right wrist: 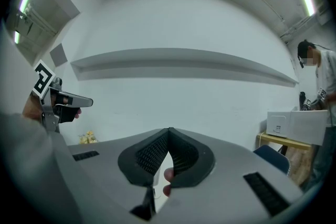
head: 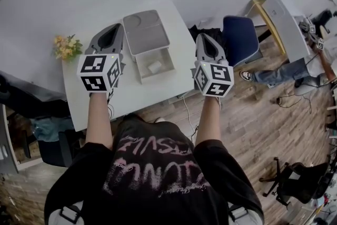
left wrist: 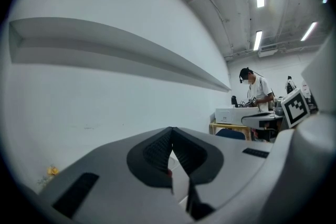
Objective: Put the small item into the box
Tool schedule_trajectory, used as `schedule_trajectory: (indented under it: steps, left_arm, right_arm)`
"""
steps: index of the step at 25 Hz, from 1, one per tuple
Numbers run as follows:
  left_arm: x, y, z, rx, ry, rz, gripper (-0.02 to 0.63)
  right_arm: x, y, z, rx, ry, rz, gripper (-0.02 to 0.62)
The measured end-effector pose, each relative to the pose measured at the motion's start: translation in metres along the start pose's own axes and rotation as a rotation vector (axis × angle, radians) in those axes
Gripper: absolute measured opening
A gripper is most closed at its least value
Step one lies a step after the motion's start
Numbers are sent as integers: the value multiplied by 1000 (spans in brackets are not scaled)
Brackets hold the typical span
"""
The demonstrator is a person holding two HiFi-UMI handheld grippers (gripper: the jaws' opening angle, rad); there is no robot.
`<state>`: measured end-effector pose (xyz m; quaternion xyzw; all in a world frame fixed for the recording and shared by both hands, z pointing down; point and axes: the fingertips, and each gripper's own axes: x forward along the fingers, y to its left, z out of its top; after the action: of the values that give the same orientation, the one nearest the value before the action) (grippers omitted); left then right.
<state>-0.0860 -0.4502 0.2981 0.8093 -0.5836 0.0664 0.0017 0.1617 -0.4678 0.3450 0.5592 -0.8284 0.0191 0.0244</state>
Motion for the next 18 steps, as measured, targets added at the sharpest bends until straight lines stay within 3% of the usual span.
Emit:
schedule_trajectory:
  steps: [18]
  left_arm:
    - [-2,-6,-4,9,-2,7,3]
  right_arm:
    - [-3,-6,-2,-8,-4,-4,11]
